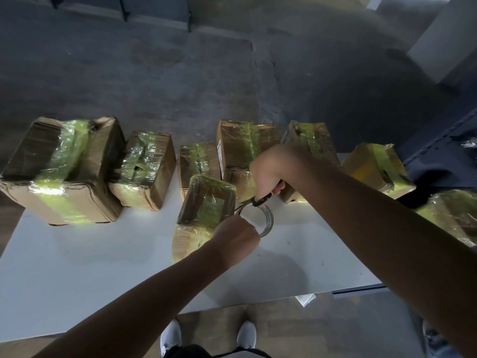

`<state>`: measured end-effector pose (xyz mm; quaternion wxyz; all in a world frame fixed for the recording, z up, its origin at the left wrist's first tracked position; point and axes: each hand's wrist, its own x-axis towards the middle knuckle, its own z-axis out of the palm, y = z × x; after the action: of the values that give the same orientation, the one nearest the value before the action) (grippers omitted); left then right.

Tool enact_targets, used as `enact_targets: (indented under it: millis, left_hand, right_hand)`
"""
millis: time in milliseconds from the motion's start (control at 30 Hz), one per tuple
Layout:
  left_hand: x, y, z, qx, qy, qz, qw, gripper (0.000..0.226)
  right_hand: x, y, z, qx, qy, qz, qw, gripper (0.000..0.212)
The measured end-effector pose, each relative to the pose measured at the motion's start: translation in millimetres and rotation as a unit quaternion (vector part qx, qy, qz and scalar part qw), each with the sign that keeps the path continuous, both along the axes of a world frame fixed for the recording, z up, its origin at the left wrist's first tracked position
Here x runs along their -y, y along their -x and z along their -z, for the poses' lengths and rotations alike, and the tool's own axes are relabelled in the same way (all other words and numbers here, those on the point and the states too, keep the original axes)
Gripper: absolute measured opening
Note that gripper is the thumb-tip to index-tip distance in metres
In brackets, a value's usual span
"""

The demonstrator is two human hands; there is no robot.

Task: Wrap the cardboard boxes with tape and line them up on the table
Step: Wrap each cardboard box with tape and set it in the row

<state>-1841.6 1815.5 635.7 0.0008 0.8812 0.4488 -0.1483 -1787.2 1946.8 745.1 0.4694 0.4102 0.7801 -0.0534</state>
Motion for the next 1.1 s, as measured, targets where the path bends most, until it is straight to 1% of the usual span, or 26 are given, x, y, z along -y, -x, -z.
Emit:
enact_targets:
  millis: [267, 433, 667, 767, 833, 933, 1033, 1067, 1100]
  left_hand:
    - [-3, 2, -3, -0.006, -0.004, -0.001, 1.0, 0.021]
    - [-2, 0, 0, 0.002, -0.003, 0.007, 1.0, 0.022]
    - [-3, 2, 1, 0.013, 0.001, 0.009, 1.0, 0.02]
    - [-1, 2, 0, 0.01, 0.005, 0.005, 1.0, 0.019]
    - [-1, 2, 0, 0.007, 0.004, 0.006, 1.0, 0.02]
    - [-1, 4, 0, 0.002, 0.003, 0.016, 1.0, 0.021]
    - [-2, 5, -2, 0.003, -0.004, 0.025, 1.0, 0.023]
    - [-1, 4, -2, 0.003, -0.006, 0.029, 1.0, 0.023]
    - [-2, 4, -2, 0.002, -0.007, 0.03, 1.0, 0.023]
  right_hand:
    - [-4, 3, 0, 0.015, 0.007, 0.017, 1.0, 0.05]
    - [0, 6, 3, 0.043, -0.012, -0.032, 0.998, 0.057]
    - [0, 11, 1, 0.089, -0.02, -0.057, 0.994, 0.059]
    - [3, 16, 0, 0.108, -0.024, -0.065, 0.992, 0.064]
    - [5, 17, -2, 0.108, -0.03, -0.079, 0.991, 0.065]
    - [8, 15, -6, 0.107, -0.028, -0.075, 0.991, 0.06]
    - [9, 13, -11, 0.099, -0.01, -0.039, 0.994, 0.04]
    - [10, 13, -14, 0.088, -0.012, -0.037, 0.995, 0.04]
    - [11, 13, -17, 0.074, -0.014, -0.04, 0.996, 0.044]
